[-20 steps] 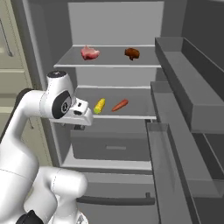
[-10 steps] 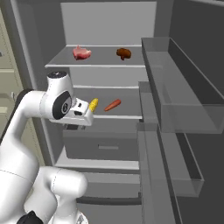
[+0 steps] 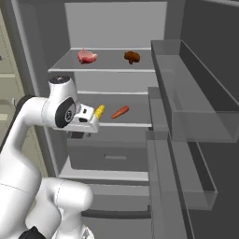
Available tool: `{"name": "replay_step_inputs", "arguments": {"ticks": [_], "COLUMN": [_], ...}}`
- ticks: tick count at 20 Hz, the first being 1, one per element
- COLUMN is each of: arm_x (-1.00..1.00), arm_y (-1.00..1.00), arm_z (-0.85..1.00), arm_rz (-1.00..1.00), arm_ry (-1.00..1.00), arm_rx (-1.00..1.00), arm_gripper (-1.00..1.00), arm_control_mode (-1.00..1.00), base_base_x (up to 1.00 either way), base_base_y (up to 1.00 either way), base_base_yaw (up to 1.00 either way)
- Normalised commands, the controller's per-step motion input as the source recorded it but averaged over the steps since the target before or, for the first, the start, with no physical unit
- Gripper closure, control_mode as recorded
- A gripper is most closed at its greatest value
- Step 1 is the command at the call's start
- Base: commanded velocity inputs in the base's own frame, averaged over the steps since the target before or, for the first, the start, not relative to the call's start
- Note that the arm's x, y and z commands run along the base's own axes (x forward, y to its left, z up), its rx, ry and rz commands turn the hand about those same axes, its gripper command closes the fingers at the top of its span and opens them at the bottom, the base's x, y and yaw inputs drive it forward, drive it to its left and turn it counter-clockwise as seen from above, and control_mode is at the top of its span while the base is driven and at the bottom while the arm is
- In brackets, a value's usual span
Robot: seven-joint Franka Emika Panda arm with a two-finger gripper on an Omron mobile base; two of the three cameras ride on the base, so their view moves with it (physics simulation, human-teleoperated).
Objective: Gather the corn and carrot from the fridge and place them on a tray on the dining counter. Then gather the chicken drumstick and steak from the fridge and place them on the other tray.
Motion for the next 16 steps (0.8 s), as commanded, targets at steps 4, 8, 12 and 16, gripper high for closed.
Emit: {"name": "replay_step_inputs", "arguments": {"ticks": [4,8,12,16], "arm_x": [-0.11,-0.03,0.0,0.0], "arm_y": [0.28,0.42,0.47,0.18], "arm_z": [0.54,0.77,0.89,0.79], "arm_rz": [0.01,-0.01,-0.05,-0.11], "arm_ry": [-0.39,-0.46,-0.3,-0.2], "arm_rx": [-0.13,-0.16,-0.03,0.11], "arm_gripper": [-1.0,-1.0,-1.0,-1.0], "arm_control_mode": [-1.0,-1.0,-1.0,-1.0], "base_base_x": [0.0,0.0,0.0,0.0], "base_base_y": [0.0,0.0,0.0,0.0], "base_base_yaw": [0.0,0.0,0.0,0.0]}}
